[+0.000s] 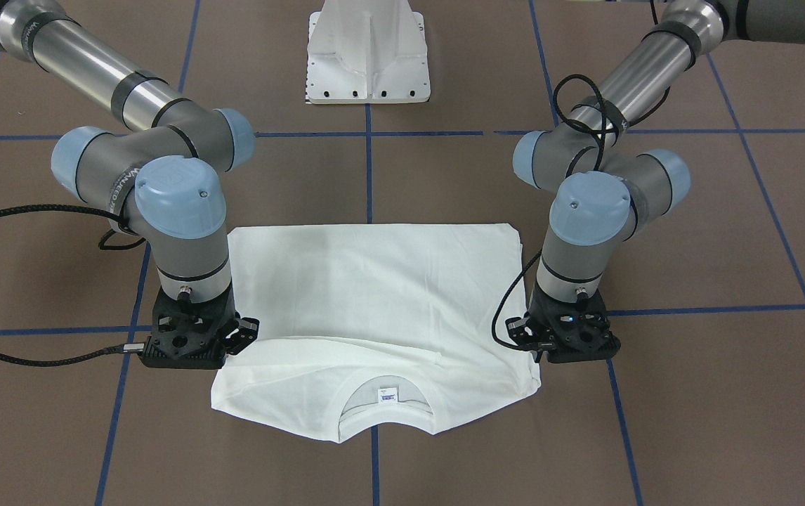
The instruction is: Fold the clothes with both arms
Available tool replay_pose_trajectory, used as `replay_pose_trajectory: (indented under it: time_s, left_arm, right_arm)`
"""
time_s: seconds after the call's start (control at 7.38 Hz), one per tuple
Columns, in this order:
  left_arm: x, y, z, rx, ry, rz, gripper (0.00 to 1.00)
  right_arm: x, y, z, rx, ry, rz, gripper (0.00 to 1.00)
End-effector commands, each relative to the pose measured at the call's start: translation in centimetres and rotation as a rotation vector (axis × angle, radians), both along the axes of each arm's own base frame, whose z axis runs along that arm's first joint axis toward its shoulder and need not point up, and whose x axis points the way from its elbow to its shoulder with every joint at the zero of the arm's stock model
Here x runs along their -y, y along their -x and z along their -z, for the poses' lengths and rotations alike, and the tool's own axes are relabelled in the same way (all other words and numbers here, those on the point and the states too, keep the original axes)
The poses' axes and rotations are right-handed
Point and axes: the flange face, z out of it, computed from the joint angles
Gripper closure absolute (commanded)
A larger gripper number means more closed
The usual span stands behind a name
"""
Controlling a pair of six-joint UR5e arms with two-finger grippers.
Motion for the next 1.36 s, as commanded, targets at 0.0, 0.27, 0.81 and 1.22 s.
replay_pose_trajectory:
  time_s: [0.0,0.27,0.81,1.22]
  left_arm:
    - [-2.3,1.7,-1.0,-0.046,0.018,-0.046,0.00]
    - [-8.5,6.1,-2.2,-0.090,-0.039,-0.133,0.00]
    - [-16.5,-0.2,-3.0,-0.156,0.087,-0.162,0.00]
    - [-17.2,-1.2,-3.5,-0.163,0.114,-0.154,0.41]
  right_arm:
    - [-0.1,-0.3,0.2,0.008,-0.015,0.028,0.00]
    - [-0.7,-0.5,1.1,0.036,-0.024,0.054,0.00]
    - [-1.4,-1.0,0.8,0.041,-0.029,0.053,0.00]
    - [-1.4,-0.8,0.9,0.043,-0.029,0.053,0.00]
